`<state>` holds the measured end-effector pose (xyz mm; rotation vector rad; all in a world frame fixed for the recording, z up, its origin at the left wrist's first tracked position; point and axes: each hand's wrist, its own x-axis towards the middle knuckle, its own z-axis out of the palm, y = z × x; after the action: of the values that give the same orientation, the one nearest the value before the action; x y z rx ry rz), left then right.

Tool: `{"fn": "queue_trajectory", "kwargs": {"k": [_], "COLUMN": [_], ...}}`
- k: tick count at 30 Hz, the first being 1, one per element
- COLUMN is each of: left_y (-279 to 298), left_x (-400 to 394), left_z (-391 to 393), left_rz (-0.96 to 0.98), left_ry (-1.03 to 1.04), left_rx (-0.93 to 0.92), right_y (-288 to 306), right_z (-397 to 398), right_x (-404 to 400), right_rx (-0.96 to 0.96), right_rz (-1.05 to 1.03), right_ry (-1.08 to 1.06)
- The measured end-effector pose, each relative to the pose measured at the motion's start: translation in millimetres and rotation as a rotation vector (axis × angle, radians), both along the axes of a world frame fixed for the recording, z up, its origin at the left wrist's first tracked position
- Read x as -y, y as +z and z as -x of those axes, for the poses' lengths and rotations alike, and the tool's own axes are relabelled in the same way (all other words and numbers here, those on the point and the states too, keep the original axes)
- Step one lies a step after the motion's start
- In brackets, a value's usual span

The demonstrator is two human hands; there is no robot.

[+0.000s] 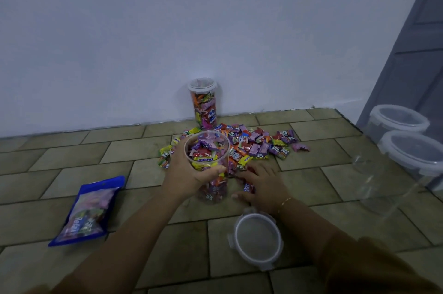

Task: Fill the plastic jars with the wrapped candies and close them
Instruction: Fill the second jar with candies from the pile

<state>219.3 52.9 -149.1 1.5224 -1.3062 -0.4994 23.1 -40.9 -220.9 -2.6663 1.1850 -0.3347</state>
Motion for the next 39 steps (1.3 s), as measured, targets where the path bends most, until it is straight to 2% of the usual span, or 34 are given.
{"fn": "queue_trajectory", "kwargs": {"k": [3,7,12,15,17,19,21,25,27,30,36,39], "left_y": [-0.1,-0.9,1.9,2.0,0.9,-0.4,-0.6,-0.5,-0.7,-1.1,-2.0,-1.3], "left_x": [-0.1,-1.5,-3.3,-4.7,-4.3,-3.2,-2.9,-2.7,-2.3,-1.3,0.1,-0.4], "left_z": [0.4,1.0,1.4,0.9,0.3,0.2,0.2,0.5,0.2,0.6,-0.6,-0.3], "left_rz": [0.0,0.014,0.037,0.027,0.031,0.035,0.044,0.047,0.049,0.061,0.078,0.071], "left_ry": [-0.006,-0.018,-0.025,-0.022,-0.015,-0.012,-0.011,-0.014,-0.006,-0.003,0.004,0.009], "left_rx": [-0.033,-0.049,-0.034,-0.012,-0.002,0.001,-0.004,-0.006,0.001,-0.001,0.018,0.027], "right_y": [-6.2,-4.9,-1.0,15.3,34.5,57.4,83.5,133.6,146.9,153.2,136.7,133.6], "right_z": [-0.4,-4.1,-3.7,-7.3,-13.6,-20.5,-28.6,-46.9,-57.4,-72.9,-94.6,-93.1], "right_x": [-2.3,-10.3,-7.6,-2.2,1.2,2.3,0.5,-12.0,-19.0,-31.9,-47.0,-43.7], "right_rx": [0.181,0.322,0.339,0.445,0.672,0.968,1.171,1.37,1.348,1.17,0.903,0.85], "right_rz": [0.037,0.115,0.057,-0.129,-0.312,-0.524,-0.701,-0.772,-0.639,-0.301,-0.017,0.026], "right_ry": [-0.01,-0.094,-0.196,-0.38,-0.498,-0.488,-0.445,-0.297,-0.22,-0.156,-0.045,-0.02]}}
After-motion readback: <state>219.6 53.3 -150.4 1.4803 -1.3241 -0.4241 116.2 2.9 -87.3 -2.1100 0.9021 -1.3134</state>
